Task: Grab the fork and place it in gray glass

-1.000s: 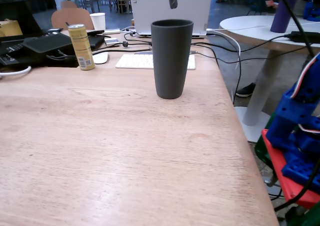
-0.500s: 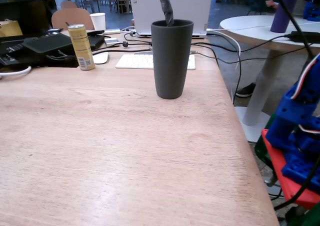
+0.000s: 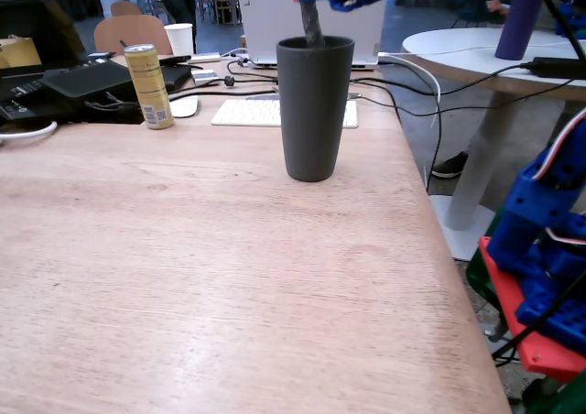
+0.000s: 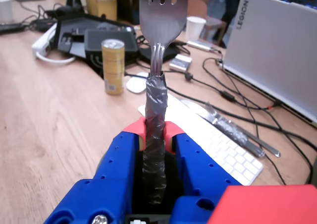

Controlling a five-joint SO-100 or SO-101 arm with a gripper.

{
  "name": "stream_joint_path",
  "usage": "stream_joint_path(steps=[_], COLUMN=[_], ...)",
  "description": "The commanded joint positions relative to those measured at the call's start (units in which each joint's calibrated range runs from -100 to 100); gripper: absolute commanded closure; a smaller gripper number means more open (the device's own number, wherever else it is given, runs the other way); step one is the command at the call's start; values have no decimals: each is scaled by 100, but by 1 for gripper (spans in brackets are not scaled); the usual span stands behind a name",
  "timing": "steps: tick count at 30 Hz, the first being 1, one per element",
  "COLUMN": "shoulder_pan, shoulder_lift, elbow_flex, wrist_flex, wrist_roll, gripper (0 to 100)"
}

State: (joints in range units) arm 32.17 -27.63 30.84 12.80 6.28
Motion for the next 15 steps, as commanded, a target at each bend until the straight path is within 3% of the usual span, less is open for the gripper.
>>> stream_joint_path(steps=[1,9,12,15], shoulder_pan=[-3,-189,-189,-155], shoulder_lift=[-308,-505,-453,-428], elbow_flex=[205,630,640,640], wrist_flex=[-196,-188,-155,-138], wrist_roll=[24,20,20,20], gripper=[100,100,90,88])
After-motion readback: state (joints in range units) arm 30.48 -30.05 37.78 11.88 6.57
